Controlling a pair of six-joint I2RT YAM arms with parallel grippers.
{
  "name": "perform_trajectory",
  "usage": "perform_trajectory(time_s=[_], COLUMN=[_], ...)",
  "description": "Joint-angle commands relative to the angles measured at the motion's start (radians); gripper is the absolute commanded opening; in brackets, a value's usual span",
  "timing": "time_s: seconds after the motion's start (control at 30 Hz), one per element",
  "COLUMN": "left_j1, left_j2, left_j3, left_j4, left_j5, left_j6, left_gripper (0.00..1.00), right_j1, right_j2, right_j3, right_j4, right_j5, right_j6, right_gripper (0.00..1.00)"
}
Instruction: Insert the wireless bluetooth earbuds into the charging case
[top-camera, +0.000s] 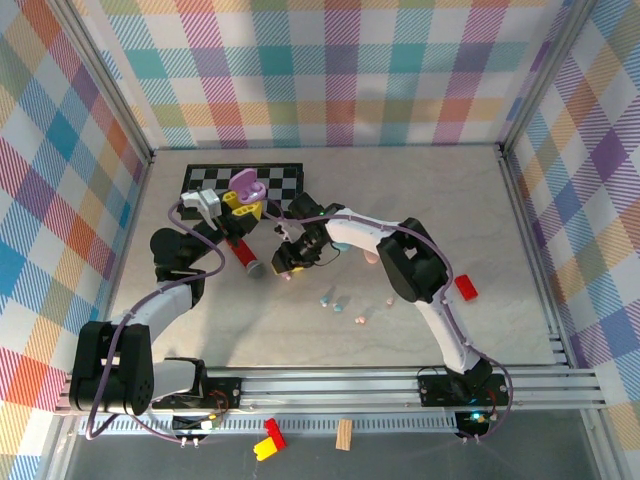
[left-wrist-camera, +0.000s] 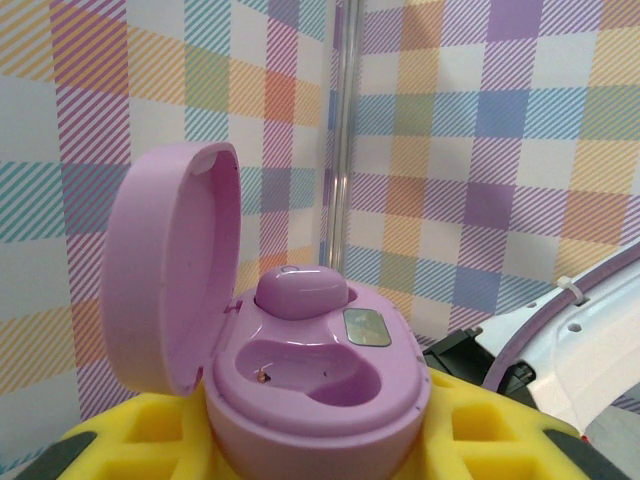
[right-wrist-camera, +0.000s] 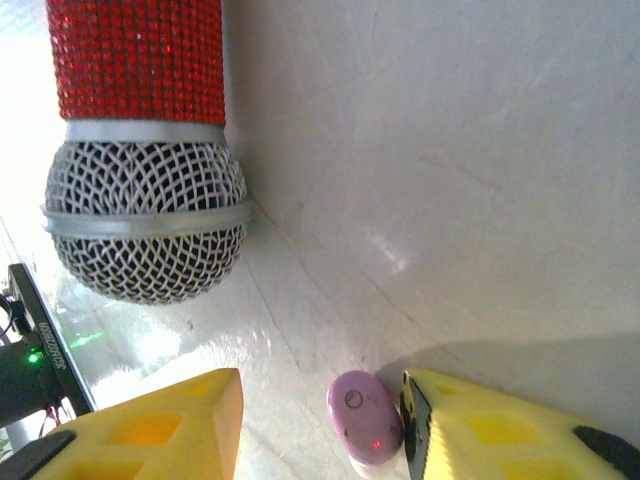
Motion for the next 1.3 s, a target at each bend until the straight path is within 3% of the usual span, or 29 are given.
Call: perform_trajectory(time_s=[0.0, 0.33, 0.7, 0.97, 1.27], left_j1=[0.012, 0.012, 0.012, 0.012, -0.003], left_j2=[0.003, 0.006, 0.015, 0.015, 0.014], left_j3=[-0.008, -0.005, -0.004, -0.005, -0.031], left_j4=[0.062, 0.064, 0.063, 0.064, 0.06], left_j5=[0.022, 0.026, 0.024, 0.019, -0.078], left_j6=[-0.017, -0.021, -0.018, -0.012, 0.028], left_gripper=[0.29, 0.29, 0.29, 0.29, 0.29], right_j1=[0.009, 0.01, 0.009, 0.004, -0.069], right_j2=[-0.027, 0.038, 0.028, -0.067, -0.315], right_j3=[-0.024, 0.007, 0.013, -0.051, -0.299], right_j4=[-0.043, -0.046, -0.052, 0.014, 0.198], right_j5=[0.001, 0.045, 0.084, 0.111, 0.17], right_j6=[-0.018, 0.001, 0.011, 0.048, 0.163], right_gripper=[0.44, 0.33, 0.27, 0.24, 0.23])
